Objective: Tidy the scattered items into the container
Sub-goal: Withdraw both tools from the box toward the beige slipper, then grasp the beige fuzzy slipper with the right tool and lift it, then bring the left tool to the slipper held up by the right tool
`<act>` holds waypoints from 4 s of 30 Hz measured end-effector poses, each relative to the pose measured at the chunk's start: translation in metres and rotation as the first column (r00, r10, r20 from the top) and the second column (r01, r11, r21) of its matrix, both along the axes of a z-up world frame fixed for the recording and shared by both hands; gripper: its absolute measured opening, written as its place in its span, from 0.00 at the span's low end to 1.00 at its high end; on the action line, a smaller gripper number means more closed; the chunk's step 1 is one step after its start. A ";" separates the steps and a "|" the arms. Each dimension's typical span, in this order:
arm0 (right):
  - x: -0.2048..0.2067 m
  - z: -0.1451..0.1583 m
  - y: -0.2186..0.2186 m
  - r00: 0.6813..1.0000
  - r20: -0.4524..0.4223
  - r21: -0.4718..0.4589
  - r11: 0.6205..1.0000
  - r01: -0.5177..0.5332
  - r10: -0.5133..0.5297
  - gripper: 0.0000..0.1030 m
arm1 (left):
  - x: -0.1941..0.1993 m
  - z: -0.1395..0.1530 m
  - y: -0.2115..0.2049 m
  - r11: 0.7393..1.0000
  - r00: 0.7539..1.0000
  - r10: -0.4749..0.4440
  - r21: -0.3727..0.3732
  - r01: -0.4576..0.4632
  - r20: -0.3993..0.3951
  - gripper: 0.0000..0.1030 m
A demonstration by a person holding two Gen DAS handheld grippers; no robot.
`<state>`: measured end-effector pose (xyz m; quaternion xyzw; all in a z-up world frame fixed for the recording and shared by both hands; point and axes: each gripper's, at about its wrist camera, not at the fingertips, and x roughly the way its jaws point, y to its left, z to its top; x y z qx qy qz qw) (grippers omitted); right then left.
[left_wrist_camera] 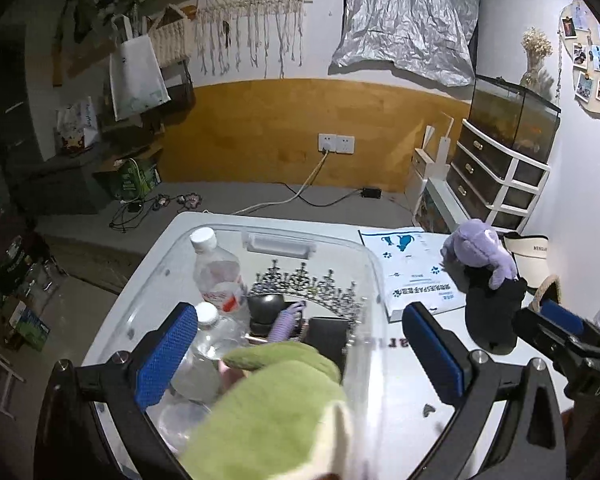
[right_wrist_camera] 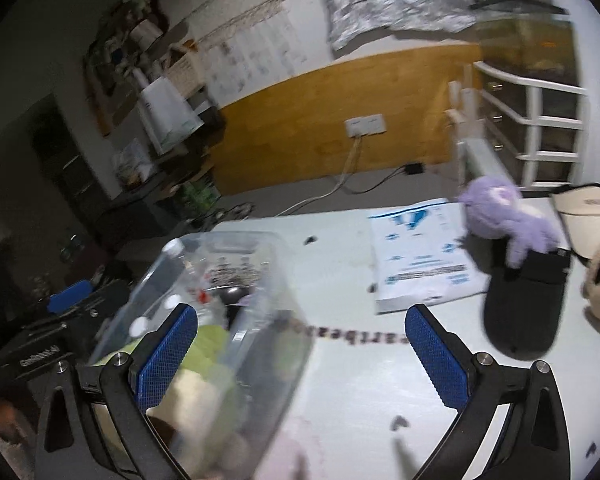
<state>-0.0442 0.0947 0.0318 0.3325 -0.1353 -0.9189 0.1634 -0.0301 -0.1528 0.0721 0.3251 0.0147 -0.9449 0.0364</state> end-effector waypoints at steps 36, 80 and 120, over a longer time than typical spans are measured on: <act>0.039 -0.036 0.149 0.986 -0.035 0.047 0.985 0.165 -0.163 1.00 | 0.029 -0.054 0.165 0.963 0.992 -0.113 0.253 0.093 0.064 1.00; -0.038 -0.226 0.302 0.842 0.314 0.614 0.770 0.172 -0.438 1.00 | 0.024 -0.065 0.178 0.959 0.989 -0.098 0.278 0.062 0.115 1.00; 0.102 -0.193 0.058 0.918 0.369 0.646 0.670 -0.366 0.146 1.00 | 0.045 -0.207 0.218 0.891 0.822 -0.443 0.274 0.361 0.359 0.30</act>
